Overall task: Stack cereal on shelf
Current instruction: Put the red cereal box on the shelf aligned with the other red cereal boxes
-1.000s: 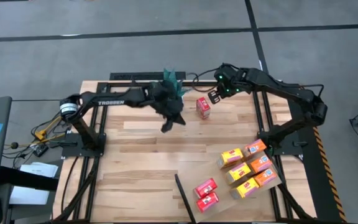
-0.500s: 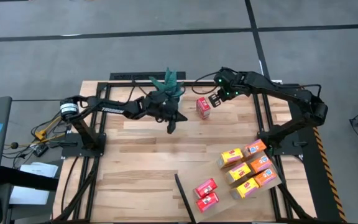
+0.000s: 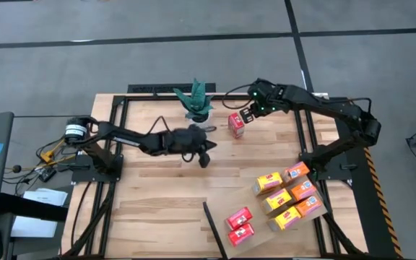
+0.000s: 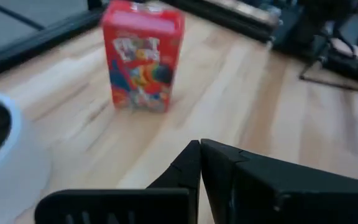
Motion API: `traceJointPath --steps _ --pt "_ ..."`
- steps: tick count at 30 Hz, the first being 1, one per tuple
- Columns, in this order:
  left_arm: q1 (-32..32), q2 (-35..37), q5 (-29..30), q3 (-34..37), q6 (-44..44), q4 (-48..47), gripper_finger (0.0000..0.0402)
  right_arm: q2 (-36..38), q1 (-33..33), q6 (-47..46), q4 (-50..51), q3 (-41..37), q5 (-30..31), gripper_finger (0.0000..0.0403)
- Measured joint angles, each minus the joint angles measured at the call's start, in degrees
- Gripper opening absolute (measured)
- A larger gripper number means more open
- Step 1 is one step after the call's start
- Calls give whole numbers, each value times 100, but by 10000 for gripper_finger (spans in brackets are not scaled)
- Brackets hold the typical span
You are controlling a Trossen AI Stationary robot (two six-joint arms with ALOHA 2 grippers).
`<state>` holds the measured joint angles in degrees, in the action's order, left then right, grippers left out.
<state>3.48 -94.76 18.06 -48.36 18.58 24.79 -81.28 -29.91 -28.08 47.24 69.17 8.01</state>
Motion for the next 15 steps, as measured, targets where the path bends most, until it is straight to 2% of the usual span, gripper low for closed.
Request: traceJointPath --steps 1,4,11,15 --pt "-43 -84 129 16 6 119 0 0 11 0 -35 0 0 5" --pt "-102 -449 -71 16 -89 733 0 0 30 0 -82 0 -44 7" --pt "154 -1152 -122 -48 118 1164 0 0 -102 3 -155 0 -85 6" --pt "317 -1569 -677 -47 259 1962 0 -26 -123 2 -200 3 -195 5"
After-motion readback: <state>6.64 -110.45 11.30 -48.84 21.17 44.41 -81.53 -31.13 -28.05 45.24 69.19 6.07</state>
